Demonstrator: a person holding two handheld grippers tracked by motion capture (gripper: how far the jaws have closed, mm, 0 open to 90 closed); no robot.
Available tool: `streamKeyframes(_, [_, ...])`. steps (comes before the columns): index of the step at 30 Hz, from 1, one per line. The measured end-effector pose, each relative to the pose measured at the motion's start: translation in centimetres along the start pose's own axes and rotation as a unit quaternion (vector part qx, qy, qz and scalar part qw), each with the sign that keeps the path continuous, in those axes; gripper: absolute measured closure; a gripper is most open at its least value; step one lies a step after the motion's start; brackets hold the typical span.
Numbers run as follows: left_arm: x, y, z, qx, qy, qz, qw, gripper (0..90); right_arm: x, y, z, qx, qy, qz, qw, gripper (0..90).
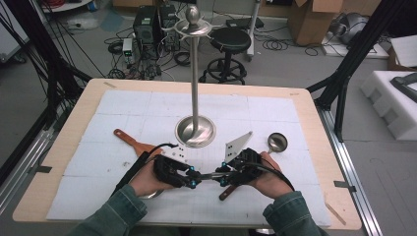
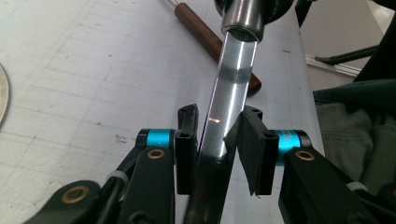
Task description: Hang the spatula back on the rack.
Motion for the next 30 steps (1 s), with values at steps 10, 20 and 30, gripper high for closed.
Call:
streamKeyframes(10, [-0.2, 0.4, -0.1, -0.003, -0.012, 0.017, 0.9998, 72.6, -0.5, 0.1, -0.2, 0.005, 0.009, 0.018, 0.9998, 63.2])
streamKeyframes(20, [-0.2, 0.5, -0.2, -0.007, -0.010, 0.018, 0.9998, 74.8, -1.2, 0.7, -1.1, -0.009, 0.022, 0.033, 0.9992, 57.5])
streamKeyframes(30, [-0.2, 0.2, -0.7, -0.004, -0.007, 0.013, 0.9999, 75.1, -1.7, 1.4, -2.1, -0.027, 0.050, 0.071, 0.9959, 49.8])
Point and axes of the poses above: each handheld gripper's, and its own axes: z roughly forward along the jaws, x roughly out of its top, y roughly to its right, the point moved 10 cm from there along z, roughly forward along the jaws, and after that the axes turned 6 degrees about x, right-handed, at the moved point
